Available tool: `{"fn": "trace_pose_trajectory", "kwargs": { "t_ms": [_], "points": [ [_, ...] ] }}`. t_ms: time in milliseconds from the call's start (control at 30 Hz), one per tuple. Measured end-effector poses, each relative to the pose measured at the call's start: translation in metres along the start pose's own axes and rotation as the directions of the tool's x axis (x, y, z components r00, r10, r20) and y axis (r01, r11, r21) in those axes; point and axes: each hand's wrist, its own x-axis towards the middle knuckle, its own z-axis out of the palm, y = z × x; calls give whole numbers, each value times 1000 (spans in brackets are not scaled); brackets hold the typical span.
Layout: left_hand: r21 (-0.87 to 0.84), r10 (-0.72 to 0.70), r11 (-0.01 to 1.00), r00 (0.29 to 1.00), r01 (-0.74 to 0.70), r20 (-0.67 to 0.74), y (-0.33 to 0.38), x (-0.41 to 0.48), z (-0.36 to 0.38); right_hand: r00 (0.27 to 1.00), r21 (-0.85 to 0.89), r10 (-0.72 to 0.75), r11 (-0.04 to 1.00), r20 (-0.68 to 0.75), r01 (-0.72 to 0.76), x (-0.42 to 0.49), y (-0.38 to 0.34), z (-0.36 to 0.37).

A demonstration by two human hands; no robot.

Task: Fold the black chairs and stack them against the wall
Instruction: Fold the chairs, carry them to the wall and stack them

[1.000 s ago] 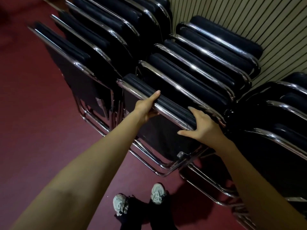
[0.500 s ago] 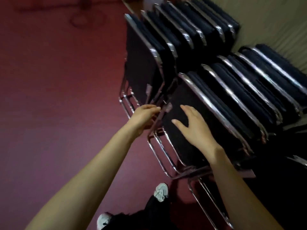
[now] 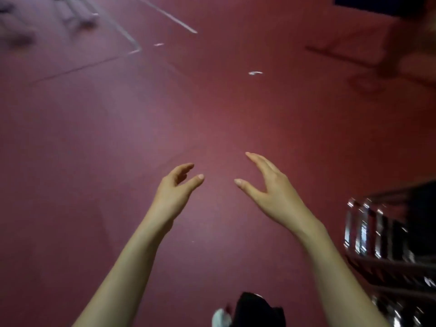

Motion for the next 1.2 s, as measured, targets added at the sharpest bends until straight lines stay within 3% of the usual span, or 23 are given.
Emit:
{"fn": "trace_pose_trajectory", "kwargs": {
  "t_ms": [267,567,767,1200],
  "points": [
    [-117,-43,993,907,-7,-419,-48,101,-242,886,40,-385,921,260,388,188,-180,175],
    [-237,-210,968,786,83,-582,-78,246,-469,739,95,-518,841,431,533,393,-361,349],
    [-295,-230,955,698,27,-679,-110,337,-634,638,131,-584,780,502,612,499,-479,473],
    [-325,-254,945,690,29,-678,-146,561,-1012,674,132,-562,806,479,577,741,-738,714]
  ]
}}
